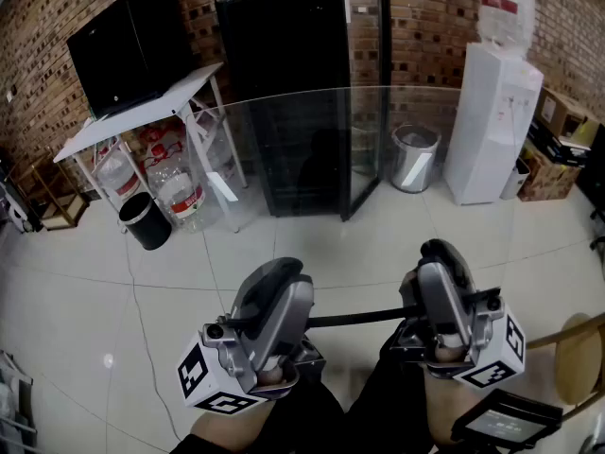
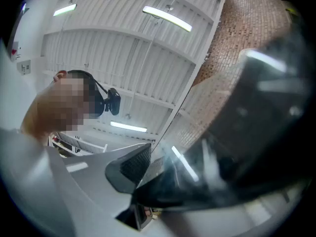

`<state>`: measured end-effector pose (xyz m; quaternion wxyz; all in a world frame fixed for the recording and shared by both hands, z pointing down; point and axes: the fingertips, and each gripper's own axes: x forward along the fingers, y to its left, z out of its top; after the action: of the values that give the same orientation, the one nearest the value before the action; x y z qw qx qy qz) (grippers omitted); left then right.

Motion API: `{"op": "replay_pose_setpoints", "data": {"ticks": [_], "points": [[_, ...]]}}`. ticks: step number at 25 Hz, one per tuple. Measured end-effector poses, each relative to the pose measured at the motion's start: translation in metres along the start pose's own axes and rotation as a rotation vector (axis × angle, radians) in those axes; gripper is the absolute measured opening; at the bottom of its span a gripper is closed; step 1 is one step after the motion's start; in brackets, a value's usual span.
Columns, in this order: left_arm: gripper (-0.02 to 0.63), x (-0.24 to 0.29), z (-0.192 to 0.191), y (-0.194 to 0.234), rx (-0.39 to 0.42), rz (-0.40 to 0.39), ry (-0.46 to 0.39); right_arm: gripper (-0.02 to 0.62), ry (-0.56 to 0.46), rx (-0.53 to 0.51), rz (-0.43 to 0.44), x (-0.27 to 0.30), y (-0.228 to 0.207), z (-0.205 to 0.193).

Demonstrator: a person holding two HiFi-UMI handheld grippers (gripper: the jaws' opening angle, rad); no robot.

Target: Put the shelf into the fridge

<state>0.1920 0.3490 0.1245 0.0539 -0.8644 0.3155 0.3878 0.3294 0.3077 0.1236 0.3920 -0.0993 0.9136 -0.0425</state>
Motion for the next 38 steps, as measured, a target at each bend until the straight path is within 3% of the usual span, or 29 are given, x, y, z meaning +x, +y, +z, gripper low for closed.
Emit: {"op": "replay_pose_setpoints", "data": {"ticks": [13,22,34,38], "points": [[0.078,0.002,0.022,0.088,0.004,0.017,-0.025,0.094,0.029,0.012,0.026,0.067,-0.051,-0.043],[0.077,0.000,0.036,0.119,0.009,0.034,-0.002,0.094,0.017,0.040,0.032,0.094,-0.066,-0.064],[0.075,-0.044,0.078,0.100,0.011,0.020,0.052,0.094,-0.028,0.059,0.015,0.105,-0.008,-0.096],[0.075,-0.061,0.103,0.104,-0.016,0.002,0.005,0.092,0.011,0.016,0.015,0.126,0.014,-0.106]]}}
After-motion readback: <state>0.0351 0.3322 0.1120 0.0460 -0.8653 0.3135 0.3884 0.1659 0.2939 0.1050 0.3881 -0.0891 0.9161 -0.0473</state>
